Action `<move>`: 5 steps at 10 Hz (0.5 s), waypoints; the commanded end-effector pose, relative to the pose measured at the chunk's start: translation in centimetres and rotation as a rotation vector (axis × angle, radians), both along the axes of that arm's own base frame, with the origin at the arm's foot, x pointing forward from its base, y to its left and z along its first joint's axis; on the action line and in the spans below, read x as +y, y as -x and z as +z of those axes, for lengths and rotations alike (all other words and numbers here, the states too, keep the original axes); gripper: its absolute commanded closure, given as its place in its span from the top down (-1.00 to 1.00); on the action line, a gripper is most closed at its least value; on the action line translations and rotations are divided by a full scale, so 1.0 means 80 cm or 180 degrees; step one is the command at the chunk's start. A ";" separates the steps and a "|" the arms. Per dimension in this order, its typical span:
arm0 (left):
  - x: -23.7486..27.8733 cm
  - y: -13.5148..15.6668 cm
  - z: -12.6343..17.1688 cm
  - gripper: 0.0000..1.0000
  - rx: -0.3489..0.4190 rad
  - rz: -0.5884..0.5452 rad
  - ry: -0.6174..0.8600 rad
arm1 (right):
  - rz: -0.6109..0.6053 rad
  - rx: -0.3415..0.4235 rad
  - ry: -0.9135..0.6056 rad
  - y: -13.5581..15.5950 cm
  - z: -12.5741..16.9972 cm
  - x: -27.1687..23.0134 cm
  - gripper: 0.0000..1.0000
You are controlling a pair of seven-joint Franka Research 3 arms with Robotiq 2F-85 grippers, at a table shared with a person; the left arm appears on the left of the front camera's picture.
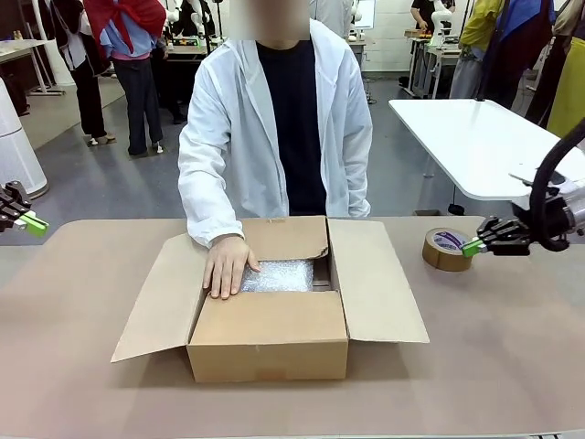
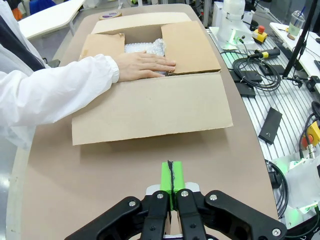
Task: Wrap the clocks to prevent damage.
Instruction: Push the right (or left) flap of the Package Box to close it.
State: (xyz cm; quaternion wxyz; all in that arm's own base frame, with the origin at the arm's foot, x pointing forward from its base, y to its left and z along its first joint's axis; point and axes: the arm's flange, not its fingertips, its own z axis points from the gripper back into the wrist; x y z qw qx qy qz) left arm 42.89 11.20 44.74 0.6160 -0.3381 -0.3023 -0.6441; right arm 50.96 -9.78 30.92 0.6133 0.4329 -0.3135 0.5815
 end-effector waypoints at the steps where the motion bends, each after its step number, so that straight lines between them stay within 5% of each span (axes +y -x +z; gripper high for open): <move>1: 0.000 0.001 0.002 -0.98 -0.0009 0.0006 0.0044 | 0.0094 -0.0033 -0.0009 -0.004 -0.011 0.027 -0.98; 4: 0.000 0.001 0.002 -0.98 -0.0009 0.0006 0.0044 | -0.0095 0.0221 -0.0109 0.017 0.000 0.048 -0.98; 5: 0.000 0.001 0.002 -0.98 -0.0009 0.0006 0.0044 | 0.0171 0.0067 -0.0035 -0.001 -0.014 0.041 -0.98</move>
